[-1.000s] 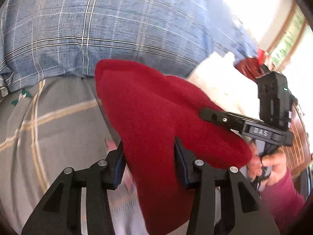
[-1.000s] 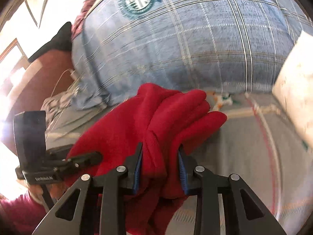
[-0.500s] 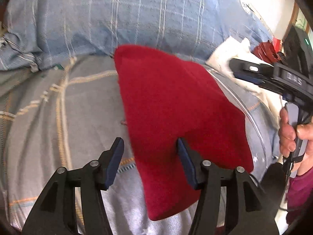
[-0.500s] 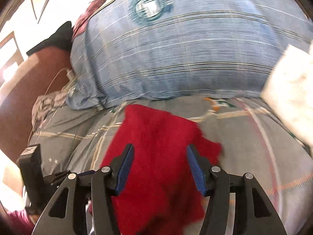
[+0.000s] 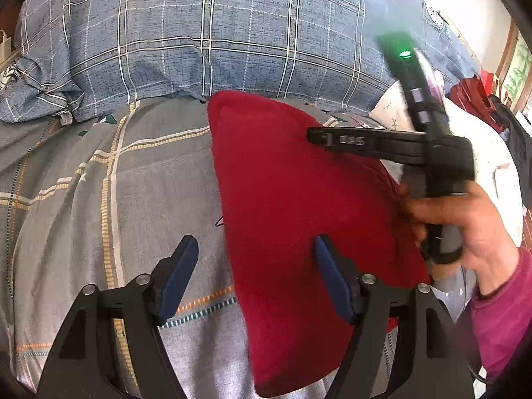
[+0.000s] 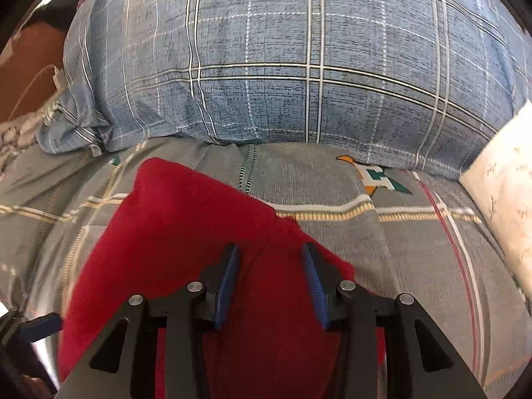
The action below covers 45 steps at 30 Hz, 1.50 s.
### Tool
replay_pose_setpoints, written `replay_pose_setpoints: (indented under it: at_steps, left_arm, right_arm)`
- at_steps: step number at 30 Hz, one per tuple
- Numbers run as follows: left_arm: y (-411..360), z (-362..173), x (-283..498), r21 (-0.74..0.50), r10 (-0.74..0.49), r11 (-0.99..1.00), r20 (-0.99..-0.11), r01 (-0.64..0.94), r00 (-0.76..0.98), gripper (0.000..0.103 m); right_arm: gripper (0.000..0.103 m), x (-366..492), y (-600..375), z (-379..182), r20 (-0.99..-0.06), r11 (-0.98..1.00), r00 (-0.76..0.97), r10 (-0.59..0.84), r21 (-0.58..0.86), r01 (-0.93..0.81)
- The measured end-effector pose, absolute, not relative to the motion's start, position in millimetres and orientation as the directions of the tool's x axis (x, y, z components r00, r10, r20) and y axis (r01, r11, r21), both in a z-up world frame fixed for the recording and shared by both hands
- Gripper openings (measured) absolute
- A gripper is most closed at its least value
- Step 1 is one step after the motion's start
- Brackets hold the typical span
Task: Fold small clothes
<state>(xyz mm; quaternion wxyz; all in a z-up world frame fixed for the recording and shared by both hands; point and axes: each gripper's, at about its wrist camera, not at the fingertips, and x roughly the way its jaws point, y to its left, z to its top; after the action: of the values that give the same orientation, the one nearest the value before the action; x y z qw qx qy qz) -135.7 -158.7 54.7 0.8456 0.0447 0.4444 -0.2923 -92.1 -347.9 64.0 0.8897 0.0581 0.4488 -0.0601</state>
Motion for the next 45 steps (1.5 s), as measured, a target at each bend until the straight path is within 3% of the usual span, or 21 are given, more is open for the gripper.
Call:
replay_pose_setpoints:
  at_steps: [6, 12, 16, 18, 25, 29, 33, 45]
  left_arm:
    - [-157, 56, -139, -0.154, -0.436, 0.833, -0.774, 0.531, 0.459, 0.072]
    - [-156, 59, -144, -0.142, -0.423, 0.841, -0.773, 0.521, 0.472, 0.072]
    - [-157, 60, -145, -0.133, -0.415, 0.847, -0.772, 0.515, 0.482, 0.072]
    - [-157, 60, -147, -0.130, -0.411, 0.850, -0.770, 0.510, 0.488, 0.072]
    - [-150, 73, -158, -0.066, -0.377, 0.869, -0.730, 0.491, 0.570, 0.072]
    - [-142, 80, -164, -0.079, -0.388, 0.876, -0.701, 0.475, 0.599, 0.072]
    - [-138, 84, -168, -0.074, -0.378, 0.885, -0.689, 0.459, 0.618, 0.072]
    - [-130, 93, -176, -0.079, -0.382, 0.894, -0.647, 0.440, 0.660, 0.080]
  right_arm:
    - [0.052, -149, -331, 107, -0.765, 0.991, 0.642, -0.045, 0.046, 0.124]
    - [0.051, -201, -310, 105, -0.769, 0.998, 0.639, -0.024, 0.019, 0.060]
    - [0.052, -202, -318, 75, -0.810, 0.992, 0.576, -0.113, -0.063, 0.105]
    - [0.054, -206, -327, 70, -0.802, 0.992, 0.592, -0.082, -0.010, 0.124]
    - [0.059, -228, -318, 98, -0.767, 0.985, 0.634, -0.098, 0.015, 0.169]
    - [0.070, -237, -313, 109, -0.739, 0.978, 0.660, -0.132, 0.012, 0.210]
    - [0.074, -244, -307, 111, -0.727, 0.969, 0.666, -0.166, 0.005, 0.248]
    - [0.076, -250, -297, 110, -0.730, 0.964, 0.657, -0.186, -0.006, 0.266]
